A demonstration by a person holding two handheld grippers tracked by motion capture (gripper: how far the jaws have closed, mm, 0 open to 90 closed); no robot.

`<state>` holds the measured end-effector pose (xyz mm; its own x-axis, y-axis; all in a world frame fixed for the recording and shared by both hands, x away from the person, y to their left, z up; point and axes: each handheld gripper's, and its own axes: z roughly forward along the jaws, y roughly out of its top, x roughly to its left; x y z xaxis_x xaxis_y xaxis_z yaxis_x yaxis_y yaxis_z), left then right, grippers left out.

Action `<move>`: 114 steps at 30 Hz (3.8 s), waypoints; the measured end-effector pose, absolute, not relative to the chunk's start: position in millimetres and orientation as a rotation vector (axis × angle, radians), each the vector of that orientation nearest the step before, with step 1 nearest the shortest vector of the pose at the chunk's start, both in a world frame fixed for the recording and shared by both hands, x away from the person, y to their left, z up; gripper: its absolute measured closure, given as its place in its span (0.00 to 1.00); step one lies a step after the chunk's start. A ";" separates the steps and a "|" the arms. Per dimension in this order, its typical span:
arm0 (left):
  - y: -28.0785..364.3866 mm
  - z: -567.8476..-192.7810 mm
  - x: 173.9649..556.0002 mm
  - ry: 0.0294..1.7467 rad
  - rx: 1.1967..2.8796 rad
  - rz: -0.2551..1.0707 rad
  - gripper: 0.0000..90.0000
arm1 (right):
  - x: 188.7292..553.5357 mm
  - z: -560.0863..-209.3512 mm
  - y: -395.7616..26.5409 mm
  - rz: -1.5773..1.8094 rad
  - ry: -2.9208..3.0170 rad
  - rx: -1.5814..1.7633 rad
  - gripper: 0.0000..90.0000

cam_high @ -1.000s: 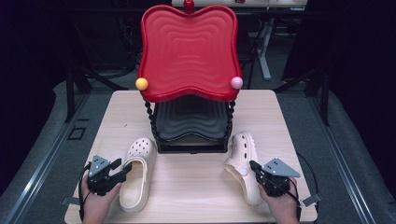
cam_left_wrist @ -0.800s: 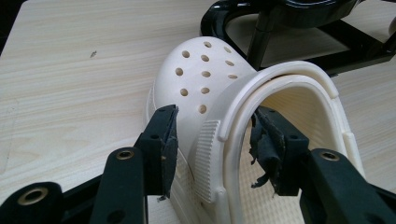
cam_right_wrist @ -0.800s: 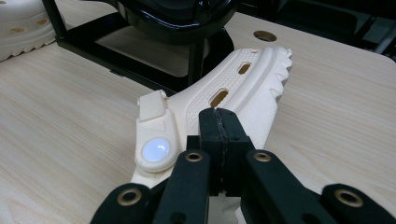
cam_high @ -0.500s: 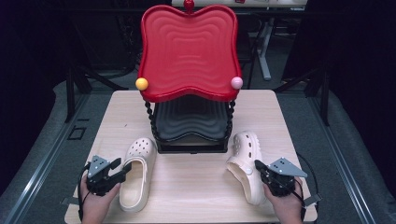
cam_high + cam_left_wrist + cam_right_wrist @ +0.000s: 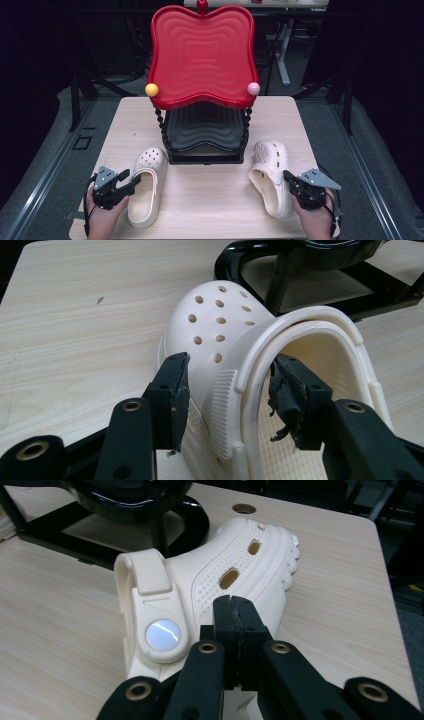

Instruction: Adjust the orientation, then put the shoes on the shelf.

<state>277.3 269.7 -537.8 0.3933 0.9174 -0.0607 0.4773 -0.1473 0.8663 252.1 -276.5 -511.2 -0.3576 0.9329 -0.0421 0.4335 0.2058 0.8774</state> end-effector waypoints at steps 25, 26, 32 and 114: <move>270.0 -537.6 278.4 1.220 1.781 0.627 0.55 | 279.5 -553.6 -330.8 1.059 1.883 1.691 1.00; 270.0 -537.6 278.4 1.220 1.781 0.627 0.55 | 279.5 -553.6 -330.8 1.059 1.883 1.691 1.00; 269.5 -537.5 278.2 1.221 1.781 0.628 0.55 | 267.6 -530.8 -333.3 1.188 1.692 1.638 1.00; 262.4 -540.4 277.2 1.224 1.828 0.625 0.62 | 260.8 -532.3 -275.5 1.018 1.957 1.419 0.70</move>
<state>277.2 262.4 -540.4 0.4014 0.9149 -0.0420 0.5026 -0.1817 0.8452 260.8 -275.5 -532.3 -0.3214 0.9467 0.0224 0.5618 0.1716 0.8093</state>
